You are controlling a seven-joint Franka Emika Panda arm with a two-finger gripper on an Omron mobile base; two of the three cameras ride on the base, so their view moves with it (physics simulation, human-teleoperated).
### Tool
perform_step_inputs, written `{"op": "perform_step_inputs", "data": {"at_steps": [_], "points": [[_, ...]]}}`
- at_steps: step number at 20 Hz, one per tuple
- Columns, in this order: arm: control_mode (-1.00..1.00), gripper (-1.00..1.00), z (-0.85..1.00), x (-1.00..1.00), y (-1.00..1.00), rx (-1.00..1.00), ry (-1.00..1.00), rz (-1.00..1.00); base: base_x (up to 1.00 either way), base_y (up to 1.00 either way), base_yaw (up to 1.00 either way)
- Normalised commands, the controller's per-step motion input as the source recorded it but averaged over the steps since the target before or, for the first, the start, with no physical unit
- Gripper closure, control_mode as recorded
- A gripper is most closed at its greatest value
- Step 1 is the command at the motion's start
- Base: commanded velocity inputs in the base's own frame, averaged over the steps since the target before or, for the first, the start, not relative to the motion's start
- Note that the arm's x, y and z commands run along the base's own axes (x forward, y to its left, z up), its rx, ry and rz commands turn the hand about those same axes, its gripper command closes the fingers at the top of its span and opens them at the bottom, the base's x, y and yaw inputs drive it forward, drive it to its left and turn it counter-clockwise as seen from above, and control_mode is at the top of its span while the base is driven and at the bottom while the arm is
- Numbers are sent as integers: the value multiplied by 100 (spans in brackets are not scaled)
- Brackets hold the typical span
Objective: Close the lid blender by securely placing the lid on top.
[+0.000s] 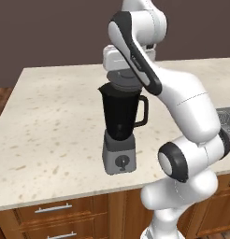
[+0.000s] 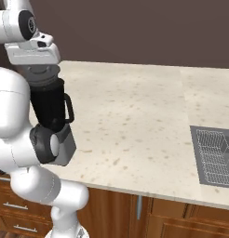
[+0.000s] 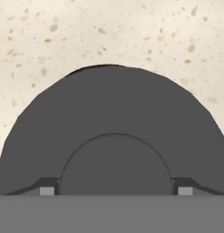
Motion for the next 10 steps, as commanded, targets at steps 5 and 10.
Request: {"op": "perform_step_inputs", "data": {"at_steps": [5, 10], "points": [[-100, 100, -14, 6, 4, -8, 0, 1, 0, 0, 0], [-100, 100, -22, 3, 5, -2, 0, 2, 0, 0, 0]]}}
